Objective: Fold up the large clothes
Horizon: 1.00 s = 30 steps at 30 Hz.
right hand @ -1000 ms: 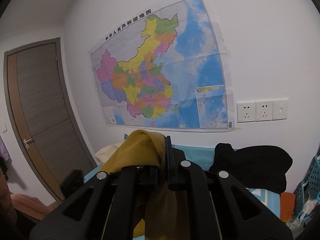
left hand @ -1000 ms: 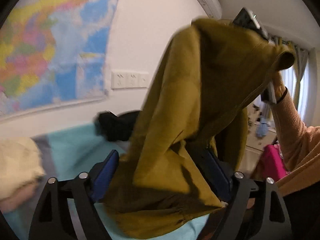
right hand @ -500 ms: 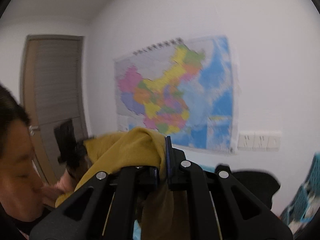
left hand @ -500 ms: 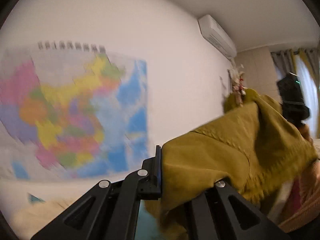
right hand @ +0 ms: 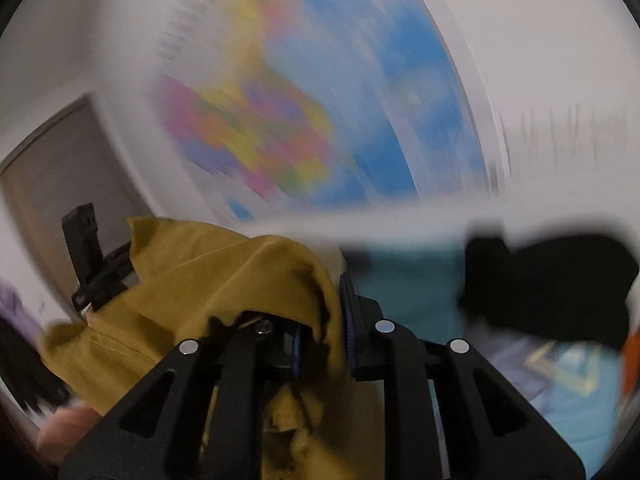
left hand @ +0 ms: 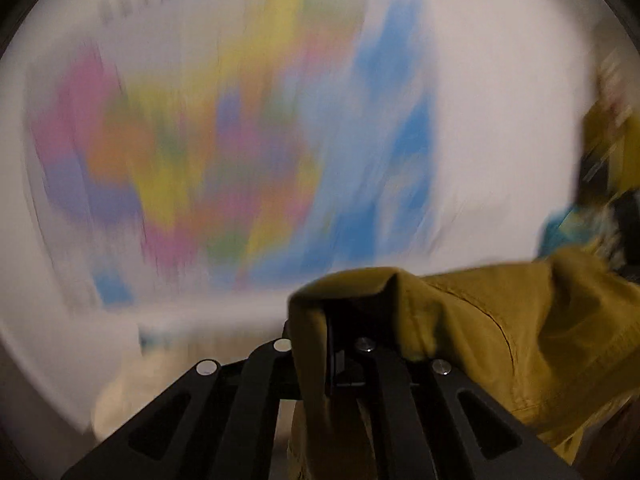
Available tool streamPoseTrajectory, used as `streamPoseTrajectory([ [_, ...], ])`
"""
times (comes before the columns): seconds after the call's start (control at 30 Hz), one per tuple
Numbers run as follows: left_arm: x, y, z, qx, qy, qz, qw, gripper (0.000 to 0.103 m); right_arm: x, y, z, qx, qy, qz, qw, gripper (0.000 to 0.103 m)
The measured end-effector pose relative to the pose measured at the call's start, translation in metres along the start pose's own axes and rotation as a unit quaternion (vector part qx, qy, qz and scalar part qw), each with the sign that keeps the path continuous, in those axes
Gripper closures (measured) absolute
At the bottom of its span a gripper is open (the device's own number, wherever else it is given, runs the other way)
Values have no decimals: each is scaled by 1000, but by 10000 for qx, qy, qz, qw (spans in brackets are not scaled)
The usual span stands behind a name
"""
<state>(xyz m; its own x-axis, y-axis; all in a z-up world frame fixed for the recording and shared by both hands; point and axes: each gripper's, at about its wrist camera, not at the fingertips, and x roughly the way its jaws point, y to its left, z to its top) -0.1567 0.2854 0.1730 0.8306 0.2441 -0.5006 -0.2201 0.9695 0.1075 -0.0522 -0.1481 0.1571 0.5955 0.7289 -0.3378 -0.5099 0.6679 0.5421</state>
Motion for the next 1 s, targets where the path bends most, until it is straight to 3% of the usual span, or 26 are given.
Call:
streamPoseTrajectory([
  [0.03, 41, 4, -15, -50, 373, 191, 9991, 102, 36, -26, -7, 223, 370, -197, 9989, 88],
  [0.1, 124, 15, -53, -191, 1237, 471, 9910, 102, 89, -79, -21, 883, 700, -419, 9927, 87],
  [0.17, 186, 25, -87, -384, 1920, 306, 9802, 102, 133, -122, -37, 1247, 1030, -922, 9825, 87],
  [0.2, 201, 29, -97, -456, 2084, 418, 9761, 102, 141, -131, -40, 1330, 1117, -1025, 9795, 87],
  [0.3, 218, 41, -105, -578, 2129, 221, 9751, 100, 143, -133, -48, 906, 1161, -1621, 9757, 75],
  [0.37, 208, 46, -99, -473, 1958, 39, 9795, 96, 129, -109, -53, 482, 1098, -1361, 9834, 58],
  [0.4, 201, 47, -95, -403, 1841, -31, 9821, 90, 120, -90, -57, 266, 1093, -1157, 9869, 36],
  [0.43, 192, 46, -91, -278, 1704, -84, 9849, 76, 114, -71, -64, 78, 1162, -932, 9888, 17],
  [0.53, 171, 28, -81, 222, 1269, -192, 9915, 53, 124, -15, -89, -602, 1538, -561, 9847, 14],
  [0.63, 157, 11, -80, 525, 1111, -412, 9916, 50, 144, 16, -129, -1064, 2178, -703, 9676, 13],
  [0.67, 156, 6, -83, 656, 1129, -384, 9907, 49, 152, 22, -140, -1184, 2342, -756, 9620, 13],
  [0.7, 158, -1, -85, 751, 1143, -371, 9899, 48, 155, 26, -152, -1420, 2379, -893, 9567, 21],
  [0.77, 160, -7, -90, 899, 1199, -320, 9882, 48, 157, 23, -155, -1420, 2390, -729, 9578, 58],
  [0.8, 158, -10, -93, 906, 1220, -314, 9879, 48, 152, 21, -152, -1325, 2388, -720, 9593, 90],
  [1.0, 155, 7, -86, 641, 1174, -333, 9905, 48, 52, 6, -78, -1089, 1387, -1170, 9773, 93],
])
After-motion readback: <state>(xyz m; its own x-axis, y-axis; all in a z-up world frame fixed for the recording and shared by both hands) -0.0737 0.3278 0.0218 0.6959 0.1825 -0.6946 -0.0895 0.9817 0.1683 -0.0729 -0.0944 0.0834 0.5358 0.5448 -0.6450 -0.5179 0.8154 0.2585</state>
